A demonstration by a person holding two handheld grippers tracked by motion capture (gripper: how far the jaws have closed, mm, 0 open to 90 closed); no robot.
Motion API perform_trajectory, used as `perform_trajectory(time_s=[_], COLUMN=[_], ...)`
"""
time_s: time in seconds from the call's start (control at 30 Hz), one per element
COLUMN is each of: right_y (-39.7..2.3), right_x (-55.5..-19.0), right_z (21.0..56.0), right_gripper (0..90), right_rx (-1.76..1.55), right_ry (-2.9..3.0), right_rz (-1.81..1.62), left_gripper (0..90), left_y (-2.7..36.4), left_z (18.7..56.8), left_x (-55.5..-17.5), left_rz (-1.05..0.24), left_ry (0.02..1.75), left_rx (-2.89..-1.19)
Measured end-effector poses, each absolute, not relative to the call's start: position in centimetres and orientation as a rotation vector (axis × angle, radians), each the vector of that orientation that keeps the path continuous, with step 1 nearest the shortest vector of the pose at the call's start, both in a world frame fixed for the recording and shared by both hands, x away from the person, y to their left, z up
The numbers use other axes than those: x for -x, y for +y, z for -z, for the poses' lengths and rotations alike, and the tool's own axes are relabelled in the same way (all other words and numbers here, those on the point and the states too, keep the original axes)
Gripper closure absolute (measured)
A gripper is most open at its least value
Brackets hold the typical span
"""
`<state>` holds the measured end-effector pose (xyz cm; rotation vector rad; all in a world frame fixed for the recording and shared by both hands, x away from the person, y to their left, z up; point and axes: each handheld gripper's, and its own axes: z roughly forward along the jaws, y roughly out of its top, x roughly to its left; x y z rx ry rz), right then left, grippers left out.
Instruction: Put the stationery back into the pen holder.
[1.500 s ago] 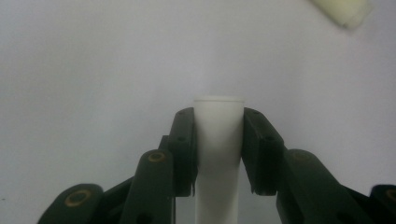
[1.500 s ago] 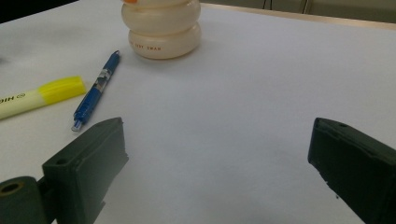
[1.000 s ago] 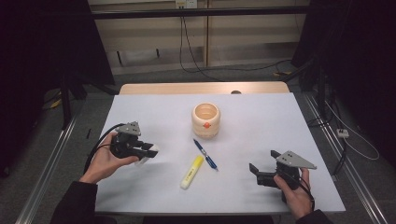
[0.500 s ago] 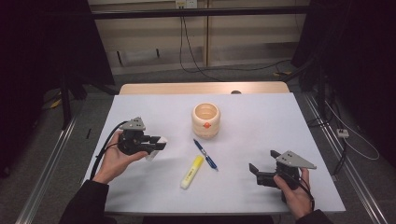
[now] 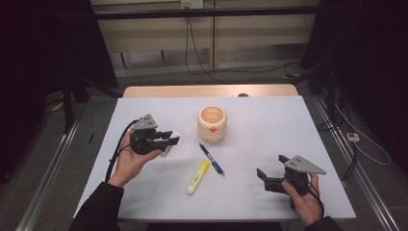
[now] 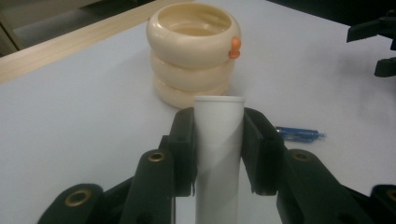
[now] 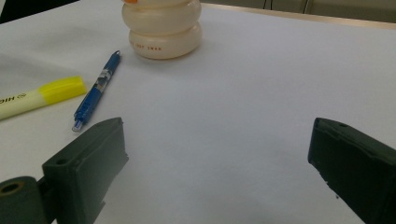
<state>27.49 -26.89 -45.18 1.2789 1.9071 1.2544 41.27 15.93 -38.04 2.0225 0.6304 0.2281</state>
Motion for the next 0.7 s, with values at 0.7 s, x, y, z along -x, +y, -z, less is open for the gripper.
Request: perform_trajectory(time_s=[0.7], right_y=[-26.9], right_x=[-27.5], right_z=[45.2], right_gripper=[4.2], right_rx=[-1.283], right_ry=[1.904], right_rz=[-1.257], left_gripper=[67.4], left_y=[13.3], left_z=[36.5], left_x=[-42.9], left_rz=[-0.232], left_ry=[0.665], left_rx=[-1.882])
